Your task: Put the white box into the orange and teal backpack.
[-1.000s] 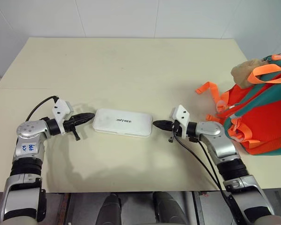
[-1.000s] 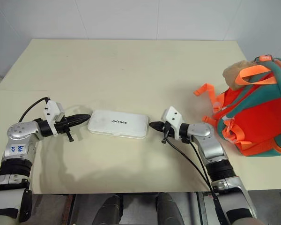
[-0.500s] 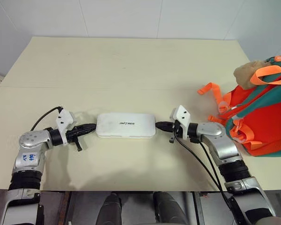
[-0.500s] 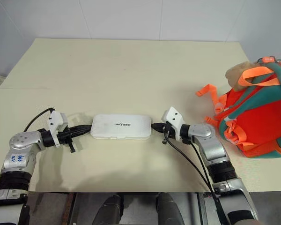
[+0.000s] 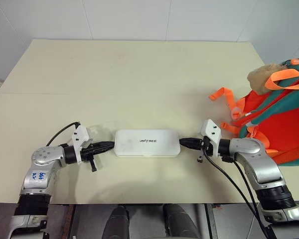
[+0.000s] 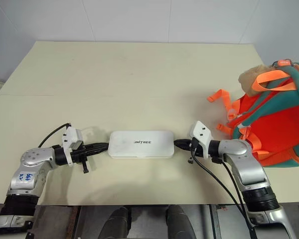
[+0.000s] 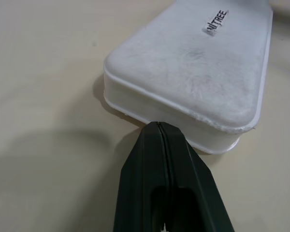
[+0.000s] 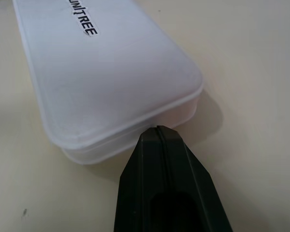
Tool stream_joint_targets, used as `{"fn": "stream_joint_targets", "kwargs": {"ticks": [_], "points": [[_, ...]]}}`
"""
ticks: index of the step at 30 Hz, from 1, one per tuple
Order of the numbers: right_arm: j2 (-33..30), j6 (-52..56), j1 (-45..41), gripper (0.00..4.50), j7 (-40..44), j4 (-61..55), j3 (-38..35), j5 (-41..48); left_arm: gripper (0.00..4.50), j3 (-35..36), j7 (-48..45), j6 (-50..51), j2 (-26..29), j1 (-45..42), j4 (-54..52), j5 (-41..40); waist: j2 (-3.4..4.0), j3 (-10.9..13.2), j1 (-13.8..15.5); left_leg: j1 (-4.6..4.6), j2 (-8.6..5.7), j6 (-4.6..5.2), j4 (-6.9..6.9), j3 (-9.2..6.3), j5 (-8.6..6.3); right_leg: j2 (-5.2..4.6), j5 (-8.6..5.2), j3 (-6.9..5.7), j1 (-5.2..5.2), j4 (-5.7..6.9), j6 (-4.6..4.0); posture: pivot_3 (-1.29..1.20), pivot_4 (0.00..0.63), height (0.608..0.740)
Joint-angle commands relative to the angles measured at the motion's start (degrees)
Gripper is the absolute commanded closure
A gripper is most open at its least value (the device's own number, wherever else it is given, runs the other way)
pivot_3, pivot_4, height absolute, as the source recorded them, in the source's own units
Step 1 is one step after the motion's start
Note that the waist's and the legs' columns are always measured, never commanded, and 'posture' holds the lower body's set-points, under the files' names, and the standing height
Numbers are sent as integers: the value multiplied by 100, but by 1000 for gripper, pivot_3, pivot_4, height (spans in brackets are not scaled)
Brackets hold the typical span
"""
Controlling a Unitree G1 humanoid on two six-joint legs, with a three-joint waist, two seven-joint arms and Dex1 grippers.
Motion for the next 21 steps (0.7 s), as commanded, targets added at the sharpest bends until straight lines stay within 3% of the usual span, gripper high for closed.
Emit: {"fn": "stream_joint_targets", "kwargs": {"ticks": [1,6,11,17,21], "points": [[44,-258,-19,4500,91,-41,-73,201,4482,-92,180,27,-101,61,-453,-85,0,0,-2,0,0,0,1,0,0,0,0,0,0,0,0,0,150,740],[19,-362,-21,4500,300,291,-321,483,4482,82,528,309,-197,45,-701,-291,-1,0,3,-2,-1,0,2,0,0,0,2,0,3,-7,2,0,150,740],[-44,-675,-77,4500,397,487,-419,456,4482,-34,611,1125,201,209,-1067,-238,-1,0,-16,-1,0,1,-9,0,-1,0,2,-1,2,-13,2,0,150,740],[-318,-693,-122,2610,666,460,-584,681,2638,115,511,1150,486,189,-727,-296,0,1,-5,0,0,1,-10,2,-1,0,1,0,2,-16,1,0,150,740],[-609,92,-136,1189,616,128,-732,1002,1352,327,149,1541,618,-132,-315,-740,0,1,8,0,0,0,-10,1,-1,0,1,0,2,-17,0,0,150,740]]}}
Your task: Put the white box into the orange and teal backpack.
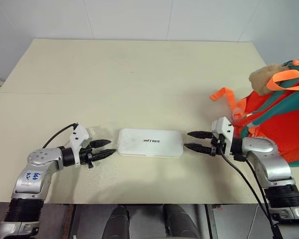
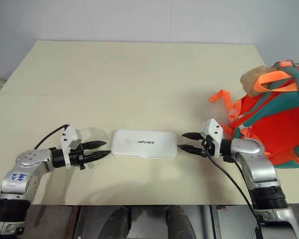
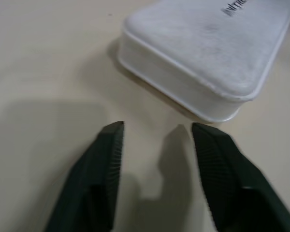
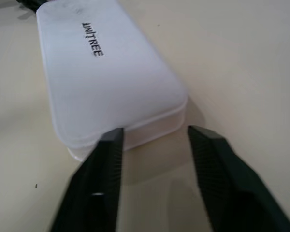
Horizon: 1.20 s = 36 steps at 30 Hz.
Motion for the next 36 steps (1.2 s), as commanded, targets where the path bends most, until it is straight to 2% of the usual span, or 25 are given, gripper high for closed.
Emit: {"fn": "stream_joint_targets", "kwargs": {"ticks": [1,3,4,9,14,19,26,36], "points": [[-400,973,-84,837,-49,-556,-271,436,1004,272,-487,443,254,-371,309,-548,1,0,2,0,-1,0,0,0,0,-1,0,0,0,0,0,0,150,740],[-681,1712,-96,153,-55,-798,-255,640,407,251,-702,489,412,-550,533,-555,1,1,3,-2,-2,0,0,0,0,-2,0,0,-1,0,0,0,150,740],[-767,2192,-143,0,-144,-904,-305,837,67,223,-806,562,489,-664,670,-569,1,1,3,-2,-1,0,-1,0,0,-2,0,0,-2,-4,-1,0,150,740],[-715,4035,-639,0,-847,-1224,-659,1677,23,127,-1202,1532,726,-1352,1145,-882,1,1,-28,-1,0,0,-8,0,0,0,-1,0,-5,-3,-2,0,150,740],[-513,5035,-980,0,-1382,-1311,-786,2139,23,-130,-1435,2778,865,-1948,1522,-1058,1,1,-18,-3,-1,0,-20,0,0,-1,-4,-1,-9,-8,-5,0,150,740],[-481,5100,-946,0,-1636,-1273,-511,2006,23,-632,-1311,3439,800,-2290,1628,-839,1,1,-6,-5,-1,-1,-30,-1,-5,-3,-20,-5,-13,-8,-5,0,150,740],[-360,5266,-933,0,-2058,-1151,-216,1823,23,-1052,-1127,3851,617,-2474,1475,-780,1,0,-8,-9,-1,-1,-30,-1,-7,-3,-25,-5,-19,-4,-5,0,150,740],[-110,5240,-900,0,-2093,-1248,-36,1878,23,-1244,-923,4477,262,-2649,1443,-890,1,0,4,-7,-2,-1,-23,-2,-7,-3,-25,-5,-14,0,-4,0,150,740]]}}
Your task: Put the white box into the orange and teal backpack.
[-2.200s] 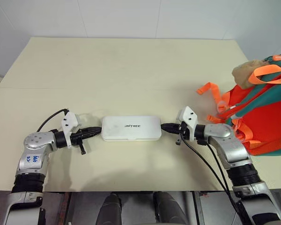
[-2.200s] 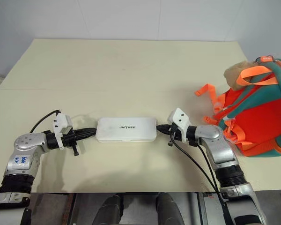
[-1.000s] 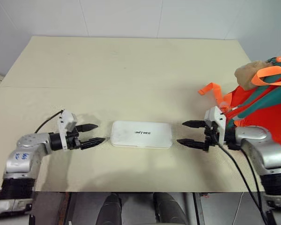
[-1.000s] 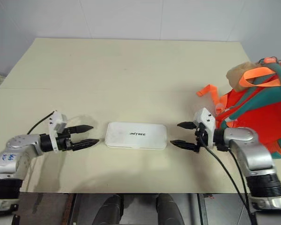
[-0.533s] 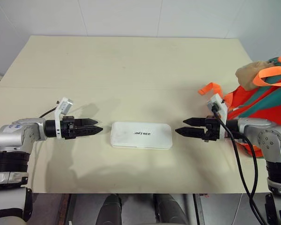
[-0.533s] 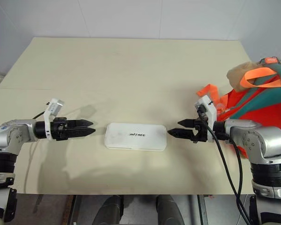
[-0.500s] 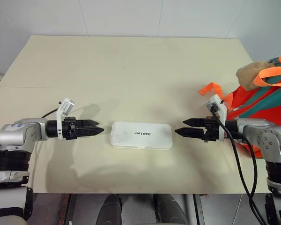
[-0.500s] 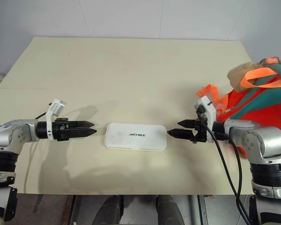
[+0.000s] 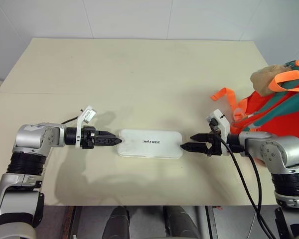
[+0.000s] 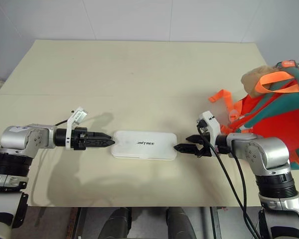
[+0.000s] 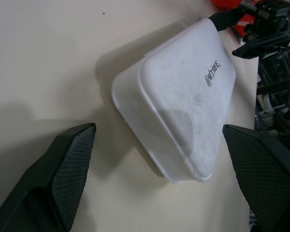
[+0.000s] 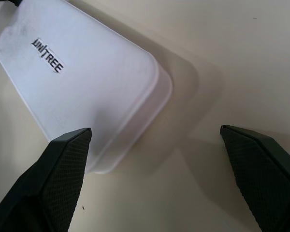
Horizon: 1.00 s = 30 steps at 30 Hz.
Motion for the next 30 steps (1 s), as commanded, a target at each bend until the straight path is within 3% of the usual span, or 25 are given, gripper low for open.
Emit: {"fn": "stream_joint_targets", "kwargs": {"ticks": [1,10,23,30], "points": [[92,-47,-8,0,1,-161,13,82,23,-183,60,352,-189,-33,-5,-102,-1,0,11,0,0,0,0,0,0,0,0,0,1,0,0,0,150,740],[245,-86,-30,0,10,-195,27,102,23,-485,-213,1263,-194,27,-333,-540,-2,-1,0,1,-1,0,1,-1,0,-1,-1,-1,4,-2,2,0,150,740],[385,-129,93,0,-73,-309,9,124,23,432,351,1924,-830,-282,282,-996,-2,-1,0,1,-1,0,4,-3,0,-1,-1,-2,3,2,2,0,150,740],[428,-121,119,0,-115,-356,4,135,23,-21,419,681,-432,40,165,-352,-2,-1,-10,3,-1,-2,4,-5,0,-1,-1,-3,3,3,2,0,150,740]]}}
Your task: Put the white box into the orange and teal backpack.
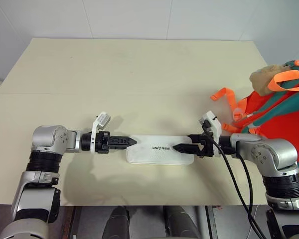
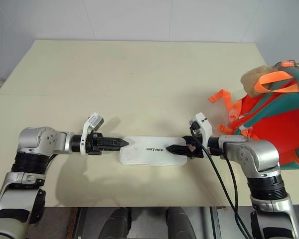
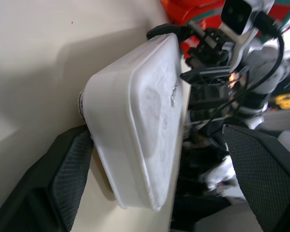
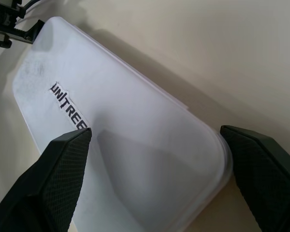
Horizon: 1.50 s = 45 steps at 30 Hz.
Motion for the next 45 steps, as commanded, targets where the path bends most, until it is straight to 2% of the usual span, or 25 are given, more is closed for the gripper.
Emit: {"fn": "stream_joint_targets", "kwargs": {"ticks": [1,6,9,15,20,25,34,41,45], "points": [[12,-13,39,0,-6,-200,-46,107,23,-154,125,-862,253,166,66,484,0,0,2,2,0,-1,0,0,0,0,0,0,0,1,0,0,150,740],[55,-59,31,0,-12,-186,-36,106,23,132,503,-2034,286,42,453,842,0,0,6,5,0,-3,9,0,4,0,5,0,4,4,-2,0,150,740],[84,-104,6,0,-2,-172,-25,92,23,98,359,-2303,514,37,331,924,0,0,-17,5,0,0,14,1,9,2,17,1,5,3,0,0,150,740],[-14,-185,-63,0,28,-338,-194,134,23,-31,-375,-1567,1216,181,-58,591,0,0,-20,2,0,-1,-5,1,10,1,17,4,-3,-1,-1,0,150,740],[-259,-460,-30,0,37,-548,-279,14,23,-55,-727,-720,1442,264,-348,229,0,0,17,-8,0,-4,-17,-3,-1,0,-10,-3,-11,-3,-3,0,150,740],[-704,-154,109,0,14,-892,-620,268,23,-76,-763,-170,1401,399,-743,-96,0,0,19,-22,-2,-3,-17,-7,-8,-3,-22,-6,-19,-5,-3,0,150,740],[-1268,1080,531,0,-192,-1473,-1369,983,23,-319,-745,-68,1285,450,-807,-128,-1,0,12,-20,-1,-2,-14,-8,-8,-2,-26,-9,-24,5,-8,0,150,740],[-766,1699,889,0,-661,-1811,-1683,1426,23,-382,-561,53,1018,566,-983,-181,-2,0,14,-20,-1,-2,-11,-8,-8,-3,-26,-8,-23,5,-7,0,150,740],[-577,1688,998,0,-823,-1837,-1557,1453,23,-438,-425,75,864,737,-1071,-210,-1,0,20,-19,-2,-3,-10,-7,-8,-5,-26,-8,-20,5,-7,0,150,740]]}}
